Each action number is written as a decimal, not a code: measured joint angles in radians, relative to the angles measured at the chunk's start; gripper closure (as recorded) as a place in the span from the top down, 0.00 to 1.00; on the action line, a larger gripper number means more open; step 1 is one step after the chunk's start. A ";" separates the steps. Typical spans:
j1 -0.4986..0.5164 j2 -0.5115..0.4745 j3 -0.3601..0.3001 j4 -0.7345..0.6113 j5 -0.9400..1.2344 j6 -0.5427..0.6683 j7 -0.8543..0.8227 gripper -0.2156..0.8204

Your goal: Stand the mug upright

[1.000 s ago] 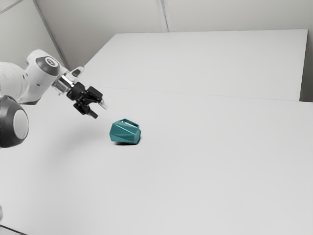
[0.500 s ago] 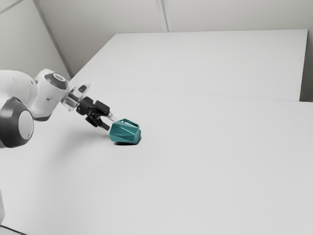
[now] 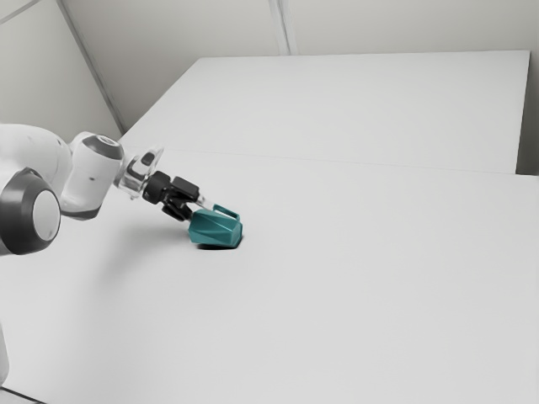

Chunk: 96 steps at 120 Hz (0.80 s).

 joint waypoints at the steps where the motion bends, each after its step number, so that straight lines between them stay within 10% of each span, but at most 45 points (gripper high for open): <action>1: 0.000 0.000 0.000 0.000 -0.001 0.000 0.001 0.69; 33: 0.000 -0.010 0.000 0.003 -0.004 -0.003 0.033 0.18; 96: -0.084 -0.159 0.003 0.002 0.108 -0.007 0.038 0.04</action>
